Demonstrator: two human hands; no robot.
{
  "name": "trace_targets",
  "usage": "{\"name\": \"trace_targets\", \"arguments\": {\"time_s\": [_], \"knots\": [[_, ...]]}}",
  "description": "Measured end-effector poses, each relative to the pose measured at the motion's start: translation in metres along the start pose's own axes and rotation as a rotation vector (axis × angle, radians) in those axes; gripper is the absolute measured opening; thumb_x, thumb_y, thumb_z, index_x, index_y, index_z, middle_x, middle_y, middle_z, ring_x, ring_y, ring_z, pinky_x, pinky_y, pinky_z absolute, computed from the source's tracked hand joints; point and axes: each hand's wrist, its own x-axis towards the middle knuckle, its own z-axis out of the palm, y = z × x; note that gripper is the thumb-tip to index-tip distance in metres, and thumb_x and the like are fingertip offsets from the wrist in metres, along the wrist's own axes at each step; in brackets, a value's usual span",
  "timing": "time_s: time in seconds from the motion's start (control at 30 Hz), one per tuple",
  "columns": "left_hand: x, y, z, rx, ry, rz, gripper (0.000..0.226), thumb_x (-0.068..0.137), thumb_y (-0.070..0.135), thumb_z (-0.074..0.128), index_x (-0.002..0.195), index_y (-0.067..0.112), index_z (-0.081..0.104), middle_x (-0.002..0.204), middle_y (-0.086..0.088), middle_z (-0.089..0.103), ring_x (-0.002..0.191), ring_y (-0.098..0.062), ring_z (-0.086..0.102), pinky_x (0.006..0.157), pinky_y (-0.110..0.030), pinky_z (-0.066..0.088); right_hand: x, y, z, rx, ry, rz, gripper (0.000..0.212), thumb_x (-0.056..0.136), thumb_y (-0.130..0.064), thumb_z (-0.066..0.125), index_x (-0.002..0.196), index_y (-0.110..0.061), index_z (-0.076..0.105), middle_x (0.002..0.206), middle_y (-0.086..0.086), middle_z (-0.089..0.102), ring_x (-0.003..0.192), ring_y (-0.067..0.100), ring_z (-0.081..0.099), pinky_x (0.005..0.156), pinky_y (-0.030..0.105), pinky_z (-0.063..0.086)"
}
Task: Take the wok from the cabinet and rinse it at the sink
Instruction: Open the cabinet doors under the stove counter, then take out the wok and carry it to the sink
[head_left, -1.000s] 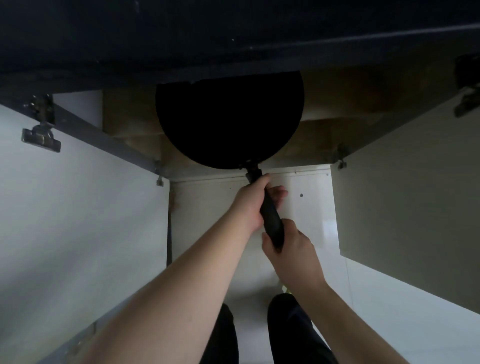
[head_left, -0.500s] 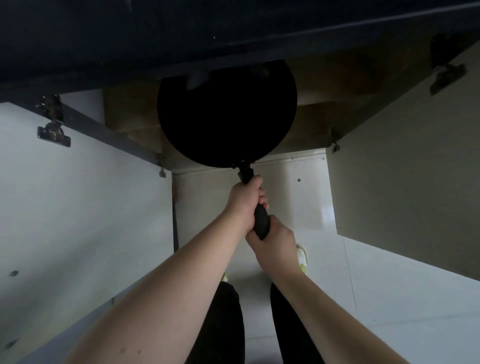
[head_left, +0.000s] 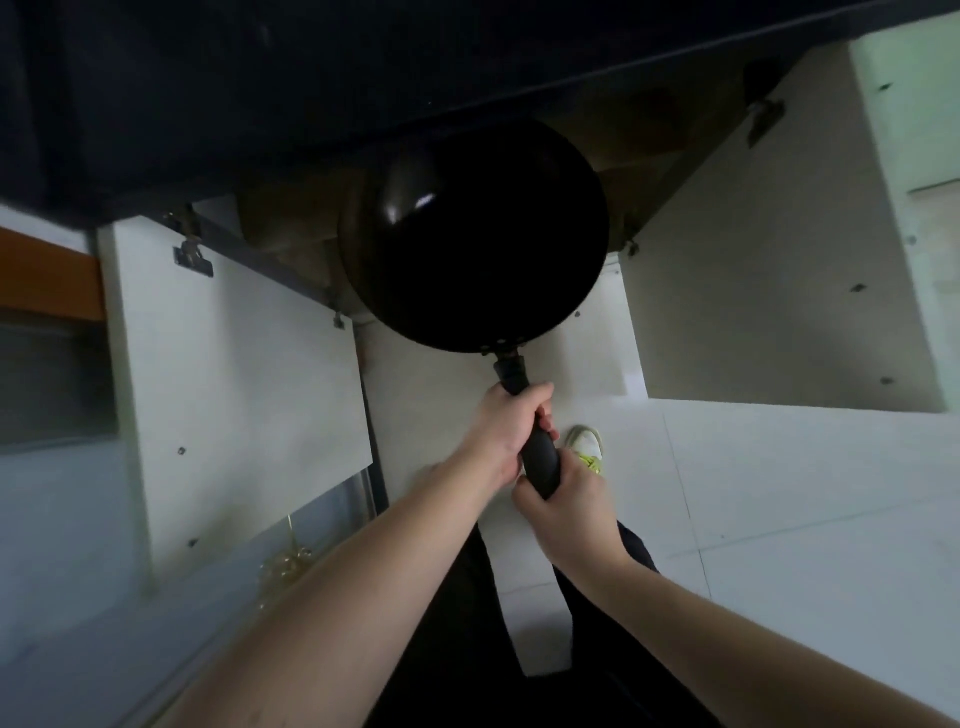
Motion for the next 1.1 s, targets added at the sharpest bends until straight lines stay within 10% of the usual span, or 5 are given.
{"name": "trace_targets", "arguments": {"time_s": [0.6,0.87,1.1], "knots": [[-0.148,-0.013,0.003,0.372,-0.343,-0.053,0.038,0.089,0.004,0.052,0.052,0.011,0.053,0.047,-0.004,0.052,0.049,-0.017,0.054,0.072,-0.034,0.05,-0.173,-0.037,-0.017,0.256,0.216,0.129,0.009,0.079,-0.015,0.06,0.077,-0.008,0.055,0.055,-0.001,0.051,0.039,0.003,0.044,0.04,0.018,0.036],[-0.204,-0.021,0.042,0.522,-0.567,-0.07,0.03,0.092,0.006,0.052,0.062,0.008,0.05,0.05,-0.003,0.052,0.048,-0.016,0.055,0.066,-0.033,0.049,-0.235,-0.043,-0.043,0.375,0.394,0.204,0.032,0.065,-0.034,0.058,0.082,-0.007,0.058,0.068,0.017,0.063,0.053,0.019,0.052,0.052,0.045,0.048],[-0.24,-0.025,0.102,0.622,-0.679,-0.027,0.029,0.094,0.006,0.051,0.065,0.009,0.048,0.05,-0.002,0.051,0.045,-0.014,0.054,0.066,-0.033,0.048,-0.261,-0.038,-0.082,0.411,0.583,0.173,0.018,0.078,-0.018,0.062,0.081,-0.002,0.055,0.06,0.003,0.05,0.05,0.012,0.041,0.047,0.027,0.031]]}}
